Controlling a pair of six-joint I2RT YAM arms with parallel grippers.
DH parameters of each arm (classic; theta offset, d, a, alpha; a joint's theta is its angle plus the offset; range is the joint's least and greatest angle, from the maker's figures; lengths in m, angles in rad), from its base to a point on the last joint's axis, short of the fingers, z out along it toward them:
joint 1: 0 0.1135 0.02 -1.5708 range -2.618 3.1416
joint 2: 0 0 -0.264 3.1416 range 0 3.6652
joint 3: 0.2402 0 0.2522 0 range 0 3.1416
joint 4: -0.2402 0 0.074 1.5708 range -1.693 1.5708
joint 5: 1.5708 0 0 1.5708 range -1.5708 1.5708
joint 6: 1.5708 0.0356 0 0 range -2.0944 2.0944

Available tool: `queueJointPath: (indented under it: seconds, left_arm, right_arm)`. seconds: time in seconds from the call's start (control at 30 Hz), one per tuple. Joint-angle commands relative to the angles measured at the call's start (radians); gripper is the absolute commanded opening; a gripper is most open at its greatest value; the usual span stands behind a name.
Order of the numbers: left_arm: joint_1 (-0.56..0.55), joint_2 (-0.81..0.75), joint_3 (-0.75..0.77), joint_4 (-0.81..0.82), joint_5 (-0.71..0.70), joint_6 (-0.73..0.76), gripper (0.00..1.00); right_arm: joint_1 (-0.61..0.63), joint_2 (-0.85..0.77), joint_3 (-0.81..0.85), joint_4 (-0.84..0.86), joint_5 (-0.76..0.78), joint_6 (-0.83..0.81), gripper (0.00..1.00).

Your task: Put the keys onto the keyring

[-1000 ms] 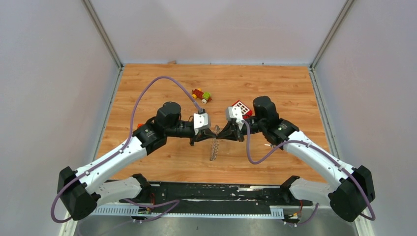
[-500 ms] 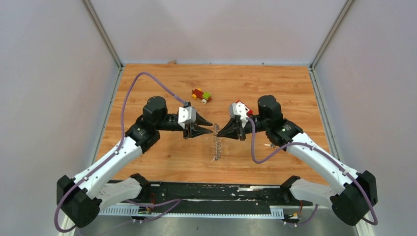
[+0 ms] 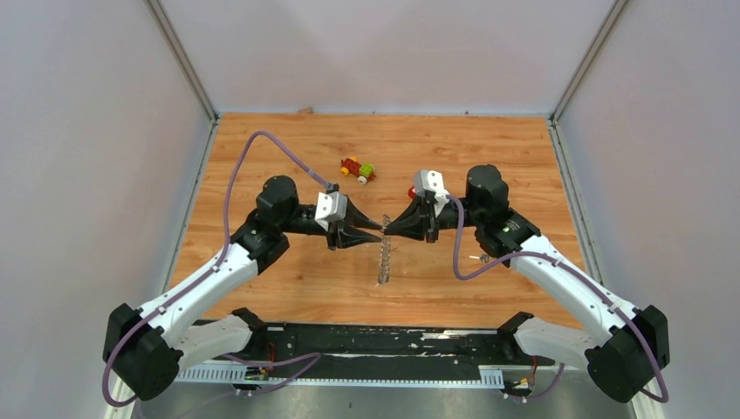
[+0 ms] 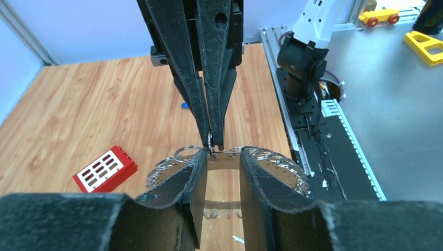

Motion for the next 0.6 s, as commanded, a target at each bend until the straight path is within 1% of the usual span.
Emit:
queueJointPath:
  seconds: [0.0, 0.13, 0.33, 0.43, 0.5, 0.57]
  left_arm:
    - [0.004, 0.010, -0.015, 0.112, 0.029, -0.054, 0.33]
    - [0.002, 0.023, -0.014, 0.140, 0.033, -0.079, 0.22]
    - [0.003, 0.033, -0.012, 0.155, 0.029, -0.091, 0.15]
    - [0.002, 0.039, -0.008, 0.165, 0.029, -0.101, 0.07]
    - [0.003, 0.041, -0.007, 0.168, 0.028, -0.104, 0.00]
    - [0.003, 0.042, -0.006, 0.165, 0.020, -0.106, 0.00]
  right_arm:
    - [-0.007, -0.006, 0.028, 0.088, -0.041, 0.046, 0.00]
    - [-0.007, -0.002, 0.028, 0.089, -0.043, 0.045, 0.00]
    - [-0.007, 0.005, 0.026, 0.091, -0.050, 0.045, 0.00]
    - [-0.007, 0.010, 0.024, 0.091, -0.051, 0.042, 0.00]
    - [-0.007, 0.011, 0.020, 0.091, -0.051, 0.037, 0.00]
    - [-0.007, 0.011, 0.018, 0.085, -0.047, 0.021, 0.00]
